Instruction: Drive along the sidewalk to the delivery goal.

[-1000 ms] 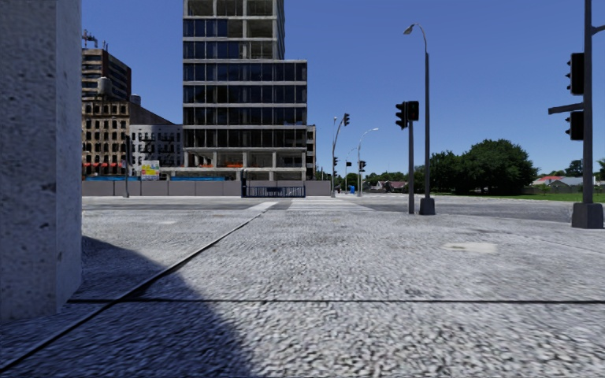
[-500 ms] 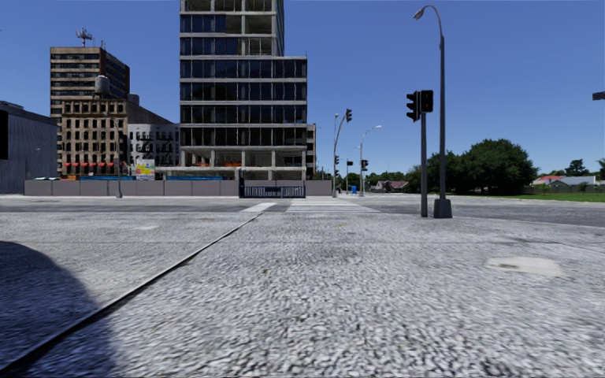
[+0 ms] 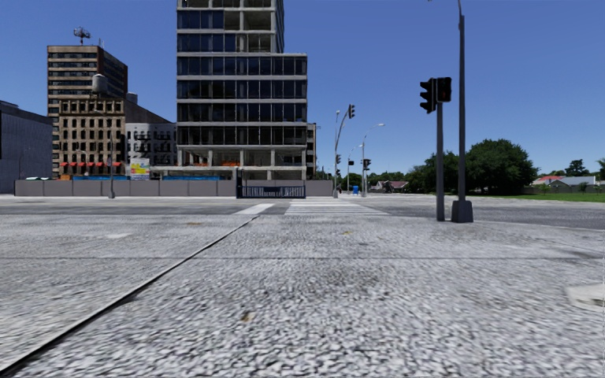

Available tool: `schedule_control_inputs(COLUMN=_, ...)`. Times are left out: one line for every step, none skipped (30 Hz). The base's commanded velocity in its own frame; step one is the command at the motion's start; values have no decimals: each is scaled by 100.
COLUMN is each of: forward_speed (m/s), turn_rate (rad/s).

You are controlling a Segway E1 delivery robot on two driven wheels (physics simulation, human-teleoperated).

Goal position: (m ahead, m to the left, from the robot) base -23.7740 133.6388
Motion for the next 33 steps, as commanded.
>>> schedule_control_inputs(forward_speed=200, turn_rate=0)
schedule_control_inputs(forward_speed=200, turn_rate=0)
schedule_control_inputs(forward_speed=200, turn_rate=0)
schedule_control_inputs(forward_speed=200, turn_rate=0)
schedule_control_inputs(forward_speed=200, turn_rate=0)
schedule_control_inputs(forward_speed=200, turn_rate=0)
schedule_control_inputs(forward_speed=200, turn_rate=0)
schedule_control_inputs(forward_speed=200, turn_rate=0)
schedule_control_inputs(forward_speed=200, turn_rate=0)
schedule_control_inputs(forward_speed=200, turn_rate=0)
schedule_control_inputs(forward_speed=200, turn_rate=0)
schedule_control_inputs(forward_speed=200, turn_rate=0)
schedule_control_inputs(forward_speed=200, turn_rate=0)
schedule_control_inputs(forward_speed=200, turn_rate=0)
schedule_control_inputs(forward_speed=200, turn_rate=0)
schedule_control_inputs(forward_speed=200, turn_rate=0)
schedule_control_inputs(forward_speed=200, turn_rate=0)
schedule_control_inputs(forward_speed=200, turn_rate=0)
schedule_control_inputs(forward_speed=200, turn_rate=0)
schedule_control_inputs(forward_speed=200, turn_rate=0)
schedule_control_inputs(forward_speed=200, turn_rate=0)
schedule_control_inputs(forward_speed=200, turn_rate=0)
schedule_control_inputs(forward_speed=200, turn_rate=0)
schedule_control_inputs(forward_speed=200, turn_rate=0)
schedule_control_inputs(forward_speed=200, turn_rate=0)
schedule_control_inputs(forward_speed=200, turn_rate=0)
schedule_control_inputs(forward_speed=200, turn_rate=0)
schedule_control_inputs(forward_speed=200, turn_rate=0)
schedule_control_inputs(forward_speed=200, turn_rate=0)
schedule_control_inputs(forward_speed=200, turn_rate=0)
schedule_control_inputs(forward_speed=200, turn_rate=0)
schedule_control_inputs(forward_speed=200, turn_rate=0)
schedule_control_inputs(forward_speed=200, turn_rate=0)
